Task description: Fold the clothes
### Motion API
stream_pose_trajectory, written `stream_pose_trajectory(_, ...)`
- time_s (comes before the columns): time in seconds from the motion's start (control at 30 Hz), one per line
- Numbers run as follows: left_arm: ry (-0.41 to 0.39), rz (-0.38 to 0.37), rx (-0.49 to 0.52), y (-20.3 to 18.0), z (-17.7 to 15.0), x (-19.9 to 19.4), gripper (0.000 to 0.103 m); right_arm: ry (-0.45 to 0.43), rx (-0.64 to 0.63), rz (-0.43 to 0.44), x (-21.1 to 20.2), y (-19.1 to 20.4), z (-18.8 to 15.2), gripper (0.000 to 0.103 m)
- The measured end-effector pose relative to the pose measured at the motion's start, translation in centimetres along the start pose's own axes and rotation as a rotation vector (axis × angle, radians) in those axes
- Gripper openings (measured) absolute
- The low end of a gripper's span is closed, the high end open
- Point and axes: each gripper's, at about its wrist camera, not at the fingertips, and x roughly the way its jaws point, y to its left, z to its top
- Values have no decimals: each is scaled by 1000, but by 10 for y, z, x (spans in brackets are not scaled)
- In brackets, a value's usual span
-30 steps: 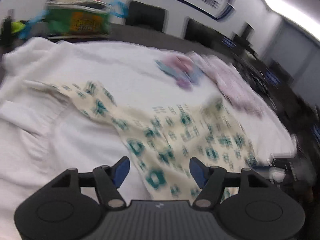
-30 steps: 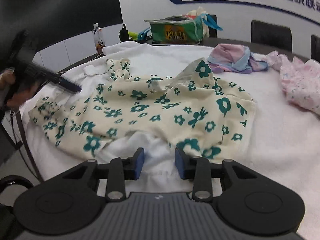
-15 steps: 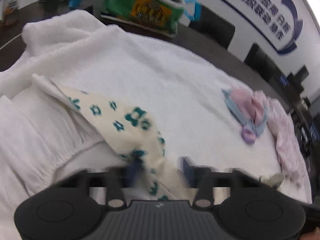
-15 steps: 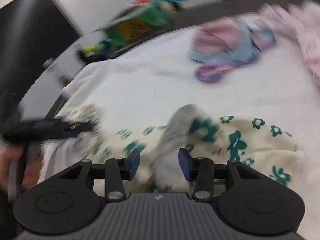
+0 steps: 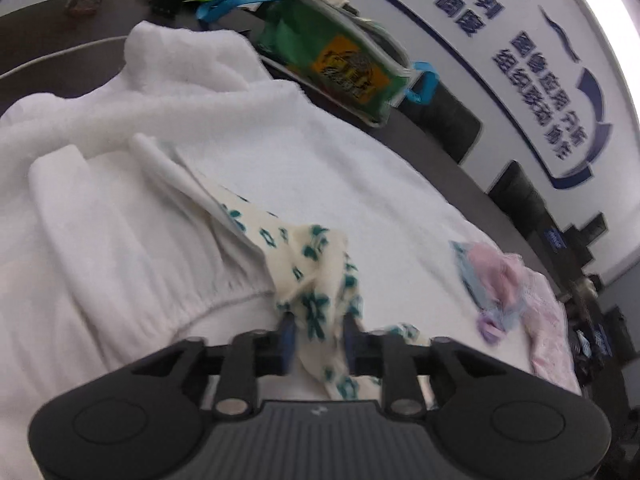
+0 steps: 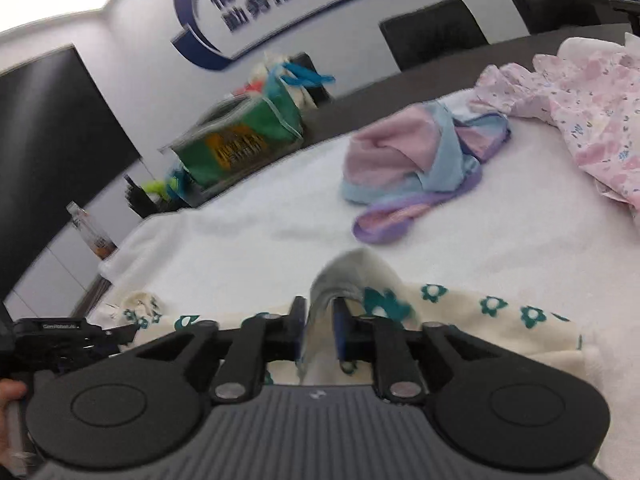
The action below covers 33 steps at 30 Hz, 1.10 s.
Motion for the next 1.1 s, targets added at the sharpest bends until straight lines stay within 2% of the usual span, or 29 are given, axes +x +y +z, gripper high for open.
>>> stream_pose_trajectory(0.03, 0, -21, 23, -2, -3, -13, 38, 2, -2, 19, -9, 0, 3, 36)
stream_pose_trajectory(0.07, 1, -42, 48, -5, -7, -26, 43, 2, -31, 29, -20, 2, 4, 42)
stream_pose_trajectory(0.17, 8, -103, 191, -31, -33, -54, 53, -2, -236, 13, -64, 13, -2, 42)
stream_pose_trajectory(0.23, 6, -139, 279, -55, -57, -63, 59, 35, -415, -52, -87, 22, -17, 42)
stream_pose_trajectory(0.27, 6, -157, 322, -66, -69, -66, 59, 68, -462, -86, -93, 23, -26, 42)
stream_pose_trajectory(0.37, 46, -203, 432, -100, -107, -54, 59, 138, -506, -135, -103, 24, -50, 42)
stream_pose_trajectory(0.53, 97, -272, 601, -137, -160, -48, 59, 144, -557, -119, -125, 28, -81, 42)
stream_pose_trajectory(0.6, 102, -287, 686, -152, -181, -46, 60, 169, -590, -140, -121, 27, -91, 36)
stream_pose_trajectory(0.67, 101, -269, 770, -160, -201, -43, 60, 158, -610, -172, -123, 28, -96, 6)
stream_pose_trajectory(0.77, 134, -257, 844, -152, -219, -46, 60, 127, -635, -218, -133, 33, -100, 5)
stream_pose_trajectory(0.83, 166, -275, 859, -142, -225, -51, 60, 135, -641, -210, -149, 32, -101, 5)
stream_pose_trajectory(0.93, 220, -349, 859, -126, -226, -62, 60, 165, -615, -236, -152, 20, -105, 13)
stream_pose_trajectory(1.0, 235, -334, 861, -125, -229, -65, 59, 155, -603, -216, -158, 17, -108, 21)
stream_pose_trajectory(1.07, 210, -311, 867, -141, -225, -61, 59, 107, -596, -148, -167, 18, -106, 32)
stream_pose_trajectory(1.1, 197, -299, 870, -148, -223, -59, 59, 85, -591, -123, -168, 20, -102, 33)
